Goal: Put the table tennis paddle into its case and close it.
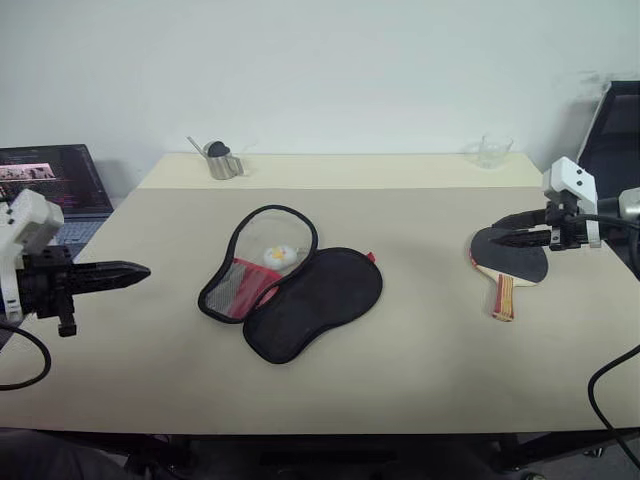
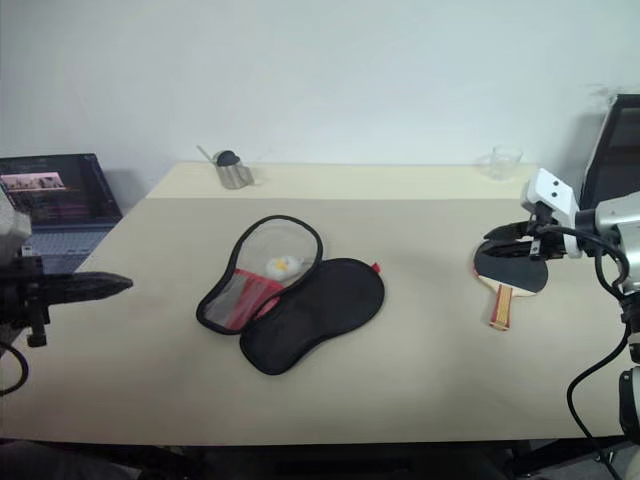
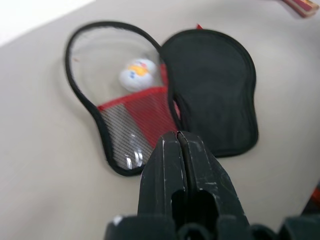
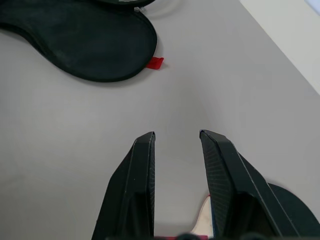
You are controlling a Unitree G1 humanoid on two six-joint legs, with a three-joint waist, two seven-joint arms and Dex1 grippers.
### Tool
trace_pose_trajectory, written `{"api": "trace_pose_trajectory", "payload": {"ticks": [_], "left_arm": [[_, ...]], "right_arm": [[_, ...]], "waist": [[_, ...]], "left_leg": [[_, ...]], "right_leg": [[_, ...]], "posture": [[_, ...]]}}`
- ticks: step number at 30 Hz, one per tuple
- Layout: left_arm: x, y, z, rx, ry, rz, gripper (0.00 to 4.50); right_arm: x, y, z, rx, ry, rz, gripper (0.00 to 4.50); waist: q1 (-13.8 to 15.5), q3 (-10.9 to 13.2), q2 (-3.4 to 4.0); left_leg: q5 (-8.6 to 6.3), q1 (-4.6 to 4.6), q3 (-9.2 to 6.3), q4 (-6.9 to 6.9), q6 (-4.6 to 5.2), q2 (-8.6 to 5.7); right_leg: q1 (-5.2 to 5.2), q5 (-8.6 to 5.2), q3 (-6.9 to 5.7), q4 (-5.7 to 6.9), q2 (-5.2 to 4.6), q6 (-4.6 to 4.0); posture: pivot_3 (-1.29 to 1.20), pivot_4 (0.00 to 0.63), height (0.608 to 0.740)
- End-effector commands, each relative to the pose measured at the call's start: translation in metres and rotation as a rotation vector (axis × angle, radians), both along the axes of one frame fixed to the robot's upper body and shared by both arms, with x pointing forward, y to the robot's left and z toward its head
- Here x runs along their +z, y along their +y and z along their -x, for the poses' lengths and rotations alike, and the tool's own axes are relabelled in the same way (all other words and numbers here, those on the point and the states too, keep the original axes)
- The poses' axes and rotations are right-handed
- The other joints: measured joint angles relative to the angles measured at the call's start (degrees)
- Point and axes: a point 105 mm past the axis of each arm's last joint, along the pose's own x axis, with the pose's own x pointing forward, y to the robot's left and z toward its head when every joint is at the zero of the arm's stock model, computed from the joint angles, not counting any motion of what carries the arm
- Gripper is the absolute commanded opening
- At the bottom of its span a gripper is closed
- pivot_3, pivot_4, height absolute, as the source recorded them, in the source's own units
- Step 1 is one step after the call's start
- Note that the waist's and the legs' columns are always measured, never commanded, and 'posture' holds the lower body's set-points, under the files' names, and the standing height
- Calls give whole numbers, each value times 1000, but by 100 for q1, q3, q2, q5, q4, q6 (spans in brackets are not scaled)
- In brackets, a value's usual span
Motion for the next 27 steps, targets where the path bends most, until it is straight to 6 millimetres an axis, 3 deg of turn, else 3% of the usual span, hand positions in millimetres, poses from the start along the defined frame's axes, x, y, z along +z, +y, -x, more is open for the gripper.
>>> {"api": "trace_pose_trajectory", "payload": {"ticks": [1,11,17,21,24,27], "left_arm": [[14,0,6,9,-59,0,65],[14,-2,15,32,-67,7,65],[8,-34,8,-59,-85,48,65],[-14,-47,-16,-28,-72,-8,65],[-42,-59,-39,25,-58,-99,65],[-66,-93,-39,-85,4,-46,65]], "right_arm": [[12,6,0,30,-37,-1,1506],[15,18,-14,54,-69,-22,1506],[14,6,-18,-14,-99,-53,1506],[14,6,-14,-15,-95,-63,1506],[14,8,-11,-13,-97,-71,1506],[8,9,-6,-21,-87,-68,1506]], "waist": [[-4,0,0],[3,0,0],[25,-1,-2],[22,-1,-2],[23,-1,-2],[13,-4,-6]], "left_leg": [[0,0,-1,0,0,1],[0,1,-2,1,0,2],[0,1,-5,4,0,-1],[0,5,-8,8,0,-2],[1,8,-7,10,0,-3],[1,4,-6,12,0,-2]], "right_leg": [[0,0,-2,0,1,0],[1,0,-1,1,3,-1],[6,1,-2,0,1,1],[16,3,-2,1,2,4],[18,5,1,4,2,7],[19,8,5,0,3,12]], "posture": [[0,150,740],[0,150,740],[0,150,740],[0,150,740],[0,150,740],[0,150,740]]}}
